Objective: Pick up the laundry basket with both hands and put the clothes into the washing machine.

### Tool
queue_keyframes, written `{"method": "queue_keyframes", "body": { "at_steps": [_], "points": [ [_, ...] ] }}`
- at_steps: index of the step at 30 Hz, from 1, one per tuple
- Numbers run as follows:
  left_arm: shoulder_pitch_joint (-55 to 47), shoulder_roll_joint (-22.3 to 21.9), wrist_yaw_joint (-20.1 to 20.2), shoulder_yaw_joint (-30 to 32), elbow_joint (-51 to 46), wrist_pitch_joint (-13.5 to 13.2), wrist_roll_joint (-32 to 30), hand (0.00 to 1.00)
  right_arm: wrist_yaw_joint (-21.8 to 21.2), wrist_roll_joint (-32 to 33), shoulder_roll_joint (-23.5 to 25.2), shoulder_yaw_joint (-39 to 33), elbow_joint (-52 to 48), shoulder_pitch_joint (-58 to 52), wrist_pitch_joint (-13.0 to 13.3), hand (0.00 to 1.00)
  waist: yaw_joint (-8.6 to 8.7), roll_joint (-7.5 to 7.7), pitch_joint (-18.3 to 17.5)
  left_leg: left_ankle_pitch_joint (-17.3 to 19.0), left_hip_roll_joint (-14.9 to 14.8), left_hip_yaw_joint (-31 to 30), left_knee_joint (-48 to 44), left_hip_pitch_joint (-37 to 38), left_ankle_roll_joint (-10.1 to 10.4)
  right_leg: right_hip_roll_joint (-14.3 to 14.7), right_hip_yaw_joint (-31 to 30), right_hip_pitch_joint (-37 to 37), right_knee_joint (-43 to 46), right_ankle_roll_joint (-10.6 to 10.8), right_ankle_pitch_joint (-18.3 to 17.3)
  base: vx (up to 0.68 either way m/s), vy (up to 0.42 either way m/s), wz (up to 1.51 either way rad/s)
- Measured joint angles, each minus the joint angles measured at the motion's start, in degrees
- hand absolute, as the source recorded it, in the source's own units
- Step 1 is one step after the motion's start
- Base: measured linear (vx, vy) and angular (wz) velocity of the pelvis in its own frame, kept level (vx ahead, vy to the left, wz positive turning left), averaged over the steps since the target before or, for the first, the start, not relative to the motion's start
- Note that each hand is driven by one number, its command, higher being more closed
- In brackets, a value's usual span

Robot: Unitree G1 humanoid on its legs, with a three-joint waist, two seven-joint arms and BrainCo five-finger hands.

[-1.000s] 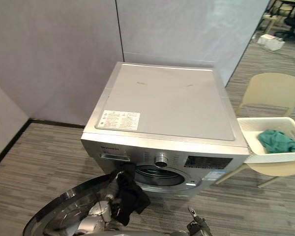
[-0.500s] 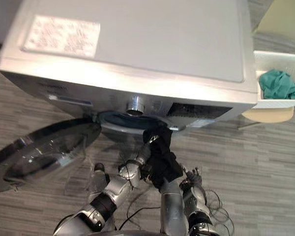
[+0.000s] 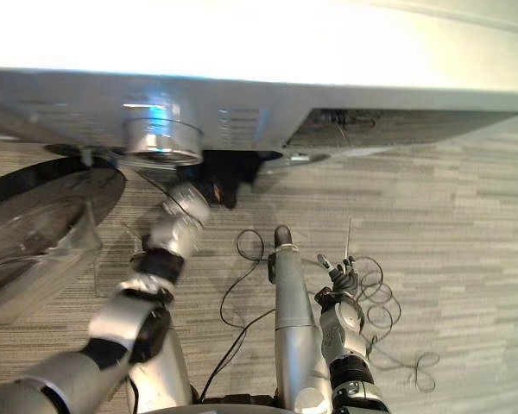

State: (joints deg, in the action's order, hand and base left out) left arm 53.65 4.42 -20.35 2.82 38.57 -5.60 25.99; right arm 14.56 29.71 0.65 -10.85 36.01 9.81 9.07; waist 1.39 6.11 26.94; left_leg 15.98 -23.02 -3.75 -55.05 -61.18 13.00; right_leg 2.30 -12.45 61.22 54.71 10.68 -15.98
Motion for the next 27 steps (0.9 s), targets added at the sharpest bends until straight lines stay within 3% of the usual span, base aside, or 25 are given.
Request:
{"method": "queue_keyframes", "body": {
  "at_steps": [5,6,9,12,14,15,18,19,20,21,23,27],
  "points": [
    [13.75,7.21,-1.03,0.43,-0.11,-1.15,7.74,1.0,-1.37,0.98,0.49,-0.78,0.5,-2.08,0.53,0.0,1.13,-0.01,0.02,0.19,-1.21,0.67,-1.09,-1.47,-0.07,1.03,-0.47,1.45,-0.08,0.03,0.21,0.05,0.038,-0.13],
    [14.66,8.62,0.33,-0.27,-0.27,-4.44,9.51,1.0,-1.99,1.63,0.8,-1.46,0.63,-2.31,0.69,0.0,1.51,0.0,0.02,0.23,-1.35,0.88,-1.13,-1.77,-0.14,1.1,-0.55,1.76,-0.25,0.04,0.26,0.04,0.053,-0.12],
    [16.5,11.05,0.25,-1.42,-2.53,-5.06,13.39,1.0,-3.18,1.91,1.06,-3.02,0.83,-2.88,0.83,0.0,1.38,0.15,1.28,0.33,-2.13,1.58,-1.67,-2.35,-0.3,1.73,-1.07,2.57,-0.41,-0.26,0.84,0.03,0.057,-0.15],
    [16.72,16.88,-0.23,-5.19,-3.33,-6.69,13.88,1.0,-4.61,3.51,1.17,-4.22,0.7,-4.23,0.85,0.0,1.86,0.15,1.54,0.4,-2.37,2.71,-2.24,-2.41,-0.42,2.07,-2.29,3.92,0.44,-0.52,1.23,0.0,0.044,-0.16],
    [16.74,20.45,-2.73,-6.16,-5.05,-7.43,13.68,1.0,-4.95,4.13,1.2,-5.06,-0.31,-6.22,0.86,0.0,2.0,0.08,1.62,0.49,-3.13,2.59,-3.08,-3.25,-0.32,2.87,-2.57,5.26,1.57,-0.78,1.4,-0.02,0.027,-0.19],
    [16.74,21.36,-3.56,-6.74,-5.51,-7.43,13.03,0.0,-4.94,4.17,1.17,-5.3,-0.53,-6.69,0.84,0.0,2.03,0.07,1.64,0.52,-3.19,2.54,-3.19,-3.45,-0.28,2.95,-2.6,5.61,1.85,-0.8,1.41,-0.03,0.013,-0.15],
    [16.75,26.78,-13.12,-7.61,-9.93,-5.42,-3.18,0.0,-5.03,4.95,0.76,-6.68,-2.19,-9.47,1.9,0.0,2.06,0.04,1.89,0.45,-4.18,2.08,-4.31,-6.05,-0.21,4.07,-2.46,8.73,3.3,-1.55,1.92,-0.02,0.014,-0.16],
    [16.8,27.83,-15.36,-7.73,-11.21,-4.16,-8.05,0.0,-5.25,5.61,0.35,-6.68,-2.45,-9.62,2.04,0.0,2.11,0.0,2.69,0.42,-4.21,1.94,-4.5,-6.1,-0.15,4.17,-2.41,8.78,3.48,-1.57,1.95,0.0,0.042,-0.04],
    [16.86,28.39,-17.65,-7.75,-11.62,-1.43,-17.06,0.0,-5.57,5.84,-0.13,-6.68,-2.61,-9.66,2.44,0.0,2.17,0.04,3.05,0.42,-4.38,1.58,-4.93,-6.49,-0.15,4.44,-2.32,8.82,3.52,-1.51,2.05,0.0,0.052,-0.03],
    [16.89,28.39,-18.03,-7.92,-11.61,-0.16,-20.13,0.0,-5.76,5.96,-0.14,-6.66,-2.7,-9.67,2.89,0.0,2.21,0.04,3.05,0.42,-4.39,1.38,-5.01,-6.62,-0.15,4.43,-2.2,8.78,3.48,-1.48,2.09,0.02,0.111,0.04],
    [17.19,28.38,-18.24,-11.23,-11.59,6.29,-33.69,0.0,-5.89,6.39,-0.1,-6.58,-3.11,-9.8,4.52,0.0,2.28,0.04,3.05,0.4,-3.86,0.92,-4.82,-7.18,-0.14,3.93,-1.73,8.63,3.23,-1.45,2.1,0.03,0.123,0.12],
    [17.19,28.38,-15.27,-12.22,-11.41,10.32,-44.69,0.0,-6.02,7.02,-0.09,-5.98,-1.96,-9.8,5.03,0.0,2.29,0.04,3.05,0.29,-3.3,1.02,-4.15,-7.16,-0.12,3.6,-1.7,8.47,2.59,-1.42,2.11,0.03,0.081,0.05]
  ]
}}
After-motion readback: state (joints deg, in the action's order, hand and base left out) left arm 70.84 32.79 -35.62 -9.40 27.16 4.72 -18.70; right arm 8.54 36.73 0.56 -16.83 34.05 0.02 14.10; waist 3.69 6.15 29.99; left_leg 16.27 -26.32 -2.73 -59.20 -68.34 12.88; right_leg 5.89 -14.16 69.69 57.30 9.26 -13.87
